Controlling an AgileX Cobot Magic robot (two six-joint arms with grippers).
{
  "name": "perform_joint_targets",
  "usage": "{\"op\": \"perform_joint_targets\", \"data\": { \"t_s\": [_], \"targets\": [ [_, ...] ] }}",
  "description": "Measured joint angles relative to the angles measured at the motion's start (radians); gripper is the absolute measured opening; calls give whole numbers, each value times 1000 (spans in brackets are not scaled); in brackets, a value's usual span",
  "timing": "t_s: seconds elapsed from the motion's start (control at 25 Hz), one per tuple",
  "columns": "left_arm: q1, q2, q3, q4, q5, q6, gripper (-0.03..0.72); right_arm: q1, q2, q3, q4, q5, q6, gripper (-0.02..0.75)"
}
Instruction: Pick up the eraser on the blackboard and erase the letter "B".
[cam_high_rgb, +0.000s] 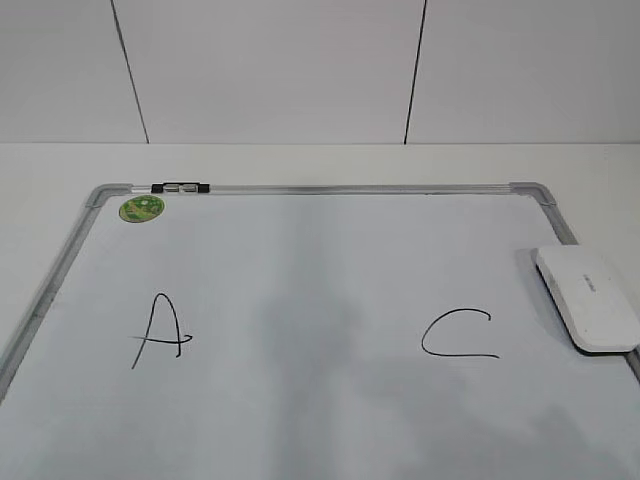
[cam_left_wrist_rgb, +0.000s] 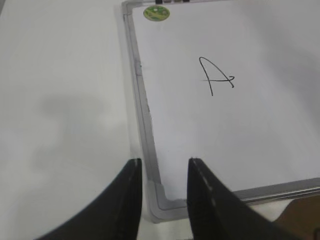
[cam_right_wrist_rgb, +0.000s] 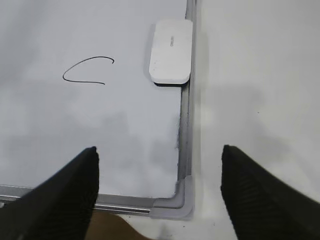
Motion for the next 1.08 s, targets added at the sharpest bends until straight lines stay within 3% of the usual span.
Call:
{"op": "perform_joint_targets", "data": {
  "t_s": [0.4,1.08],
  "targets": [
    [0,0,49,22,-111,0,237,0,-20,25,-26,-42,-5,585],
    [0,0,49,43,-114,0,237,0,-20,25,-28,-46,-5,585]
  ]
}}
